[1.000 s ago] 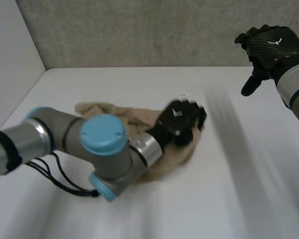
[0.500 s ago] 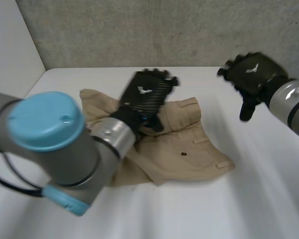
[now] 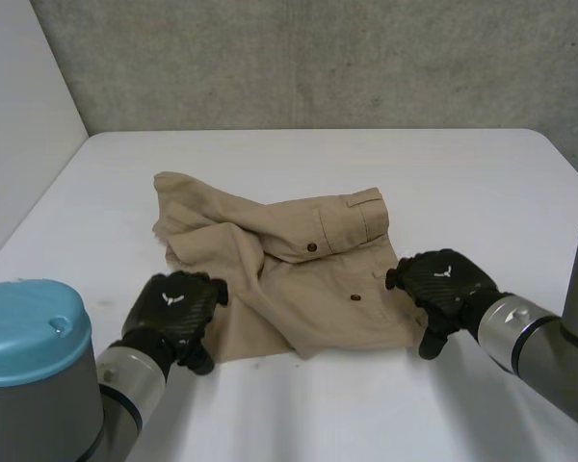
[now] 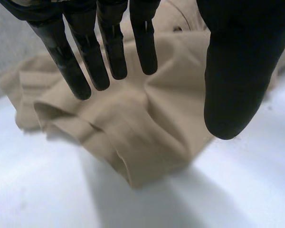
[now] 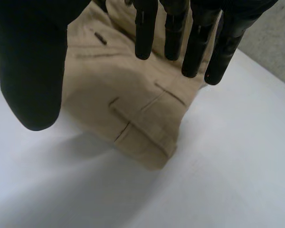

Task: Fold the shorts.

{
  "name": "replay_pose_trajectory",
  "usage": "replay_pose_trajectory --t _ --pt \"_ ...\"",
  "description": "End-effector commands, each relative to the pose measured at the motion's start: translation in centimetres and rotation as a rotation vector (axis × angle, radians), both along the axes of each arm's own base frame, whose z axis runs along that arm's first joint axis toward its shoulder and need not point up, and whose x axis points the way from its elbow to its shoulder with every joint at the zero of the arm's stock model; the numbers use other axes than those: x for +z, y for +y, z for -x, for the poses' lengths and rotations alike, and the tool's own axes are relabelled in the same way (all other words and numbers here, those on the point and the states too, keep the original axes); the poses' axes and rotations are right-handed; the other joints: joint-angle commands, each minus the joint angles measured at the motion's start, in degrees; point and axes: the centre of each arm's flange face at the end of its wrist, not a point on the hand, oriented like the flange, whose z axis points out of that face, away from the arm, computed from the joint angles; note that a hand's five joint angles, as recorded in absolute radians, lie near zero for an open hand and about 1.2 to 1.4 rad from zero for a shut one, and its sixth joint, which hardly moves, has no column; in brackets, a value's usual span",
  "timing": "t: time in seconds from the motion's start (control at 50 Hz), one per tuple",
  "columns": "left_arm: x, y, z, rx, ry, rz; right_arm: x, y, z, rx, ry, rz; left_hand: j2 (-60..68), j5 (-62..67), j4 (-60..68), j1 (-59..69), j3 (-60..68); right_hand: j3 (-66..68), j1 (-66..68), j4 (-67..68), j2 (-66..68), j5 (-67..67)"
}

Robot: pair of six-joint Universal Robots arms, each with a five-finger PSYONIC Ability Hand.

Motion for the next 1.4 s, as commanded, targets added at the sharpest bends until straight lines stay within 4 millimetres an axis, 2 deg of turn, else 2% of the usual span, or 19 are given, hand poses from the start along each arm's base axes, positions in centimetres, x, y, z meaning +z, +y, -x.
replay_pose_trajectory --t 0.02,0.1,0.12,0.48,0.84,1.06,1.12,1.2,1.22,1.3,1.32,1.34,1.36,1.38,1.4 --pt "-1.5 -0.4 -0.4 0.023 -0.014 -0.046 -1.6 -0.3 -0.1 0.001 0.014 -0.024 9.5 9.2 9.3 9.6 9.6 11.9 15.0 12.0 12.6 13.1" --pt "-2.1 -1.0 -0.2 0.031 -0.018 -0.051 -1.8 -0.7 -0.3 -0.001 -0.001 -0.002 6.7 6.4 6.4 6.7 6.7 52.2 55.3 52.3 53.0 53.4" --pt "-2.3 -1.1 -0.2 0.032 -0.019 -0.052 -1.7 -0.9 -0.4 -0.004 -0.015 0.017 6.3 6.0 6.1 6.4 6.4 57.1 60.2 57.2 57.8 58.2" --pt "-4.6 -3.3 0.5 0.049 -0.009 -0.024 -0.8 -1.1 -0.4 -0.056 -0.121 -0.007 7.2 6.9 6.9 7.2 7.2 57.2 60.2 57.2 57.9 58.3" --pt "-5.2 -4.9 0.1 0.051 -0.088 0.024 -0.1 -1.5 -0.1 -0.103 -0.148 0.008 9.8 9.6 9.6 9.9 9.9 57.2 60.2 57.2 57.9 58.3" --pt "-5.1 -5.3 -0.2 0.065 -0.084 0.029 0.5 -1.6 0.0 -0.122 -0.167 0.024 34.4 34.1 34.1 34.4 34.5 57.2 60.2 57.2 57.9 58.3" --pt "-5.2 -5.3 -0.3 0.066 -0.085 0.028 0.6 -1.6 0.0 -0.122 -0.168 0.027 49.3 49.0 49.1 49.4 49.4 57.2 60.2 57.2 57.9 58.3" --pt "-4.8 -5.2 -0.2 0.067 -0.080 0.038 1.1 -1.7 0.0 -0.119 -0.169 0.048 50.2 49.9 50.0 50.3 50.3 57.2 60.2 57.2 57.9 58.3" --pt "-4.6 -5.2 -0.2 0.067 -0.078 0.042 1.3 -1.7 0.0 -0.119 -0.165 0.056 50.2 49.9 50.0 50.3 50.3 57.2 60.2 57.2 57.9 58.3" --pt "-1.4 -5.0 -0.4 0.072 -0.028 0.124 3.0 -1.8 -0.1 -0.111 -0.175 0.105 50.2 49.9 50.0 50.3 50.3 57.2 60.2 57.2 57.9 58.3" --pt "0.7 -4.7 -0.6 0.074 0.005 0.177 3.7 -1.7 -0.1 -0.110 -0.180 0.123 50.2 49.9 50.0 50.3 50.3 57.2 60.2 57.2 57.9 58.3" --pt "1.7 -4.6 -0.6 0.076 0.020 0.206 4.4 -1.6 -0.1 -0.105 -0.182 0.143 50.2 49.9 50.0 50.3 50.3 57.2 60.2 57.2 57.9 58.3" --pt "3.1 -4.4 -0.7 0.076 0.045 0.245 6.1 -1.4 0.0 -0.095 -0.183 0.195 50.2 49.9 50.0 50.3 50.3 57.2 60.2 57.2 57.9 58.3" --pt "5.8 -4.0 -1.0 0.080 0.088 0.318 7.0 -1.3 0.0 -0.089 -0.182 0.227 50.2 49.9 50.0 50.3 50.3 57.2 60.2 57.2 57.9 58.3" --pt "7.2 -3.7 -1.1 0.080 0.110 0.357 7.9 -1.1 0.1 -0.082 -0.178 0.255 50.2 49.9 50.0 50.3 50.3 57.2 60.2 57.2 57.9 58.3"
